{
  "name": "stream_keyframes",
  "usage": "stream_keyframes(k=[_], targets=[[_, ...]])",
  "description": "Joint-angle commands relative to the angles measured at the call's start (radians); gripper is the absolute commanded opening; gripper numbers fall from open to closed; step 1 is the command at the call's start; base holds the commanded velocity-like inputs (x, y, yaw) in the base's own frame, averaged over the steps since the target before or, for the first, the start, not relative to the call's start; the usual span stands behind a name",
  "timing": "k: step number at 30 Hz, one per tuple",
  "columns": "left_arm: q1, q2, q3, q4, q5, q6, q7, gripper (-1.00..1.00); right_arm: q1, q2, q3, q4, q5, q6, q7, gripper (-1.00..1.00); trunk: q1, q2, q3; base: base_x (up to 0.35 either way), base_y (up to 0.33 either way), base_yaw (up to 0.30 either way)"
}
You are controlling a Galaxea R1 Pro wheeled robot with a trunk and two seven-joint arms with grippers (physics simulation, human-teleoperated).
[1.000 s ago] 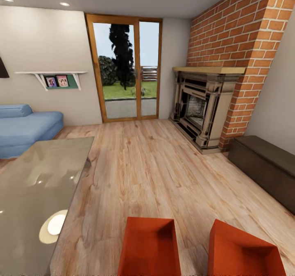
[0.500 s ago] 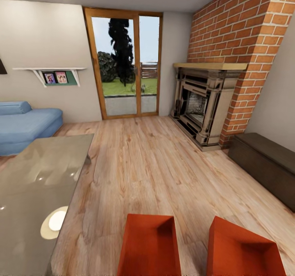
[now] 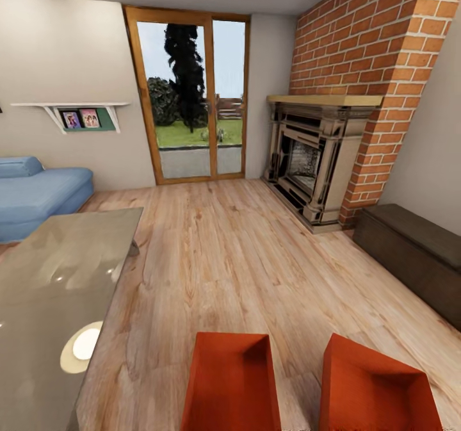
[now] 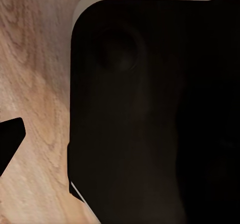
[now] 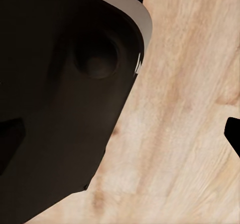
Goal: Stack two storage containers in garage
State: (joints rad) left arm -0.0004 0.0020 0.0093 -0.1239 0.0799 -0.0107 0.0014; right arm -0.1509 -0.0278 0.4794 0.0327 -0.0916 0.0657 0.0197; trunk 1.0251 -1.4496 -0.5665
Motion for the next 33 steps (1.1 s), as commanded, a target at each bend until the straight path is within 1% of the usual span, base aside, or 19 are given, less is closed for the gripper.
stream_keyframes(k=[1,5,14,33], targets=[[0.000,0.000,0.000,0.000,0.009,-0.001,0.000,1.00,-0.001,0.000,0.008,0.001,-0.010,0.002,0.002,1.00,0.000,0.000,-0.001,0.000,0.000,-0.197],[0.000,0.001,0.000,0.000,0.008,-0.001,0.000,1.00,-0.001,0.001,0.008,0.001,-0.010,0.002,0.003,1.00,0.000,0.000,-0.001,0.000,0.000,-0.085],[0.000,0.001,0.000,0.000,0.008,-0.002,0.000,1.00,-0.001,0.003,0.007,0.001,-0.010,0.005,0.007,1.00,0.000,0.000,-0.002,0.000,0.000,-0.010],[0.000,0.000,0.000,0.000,0.008,-0.002,0.000,1.00,-0.001,0.002,0.007,0.001,-0.010,0.009,0.009,1.00,0.000,0.000,-0.031,0.000,0.000,0.000]])
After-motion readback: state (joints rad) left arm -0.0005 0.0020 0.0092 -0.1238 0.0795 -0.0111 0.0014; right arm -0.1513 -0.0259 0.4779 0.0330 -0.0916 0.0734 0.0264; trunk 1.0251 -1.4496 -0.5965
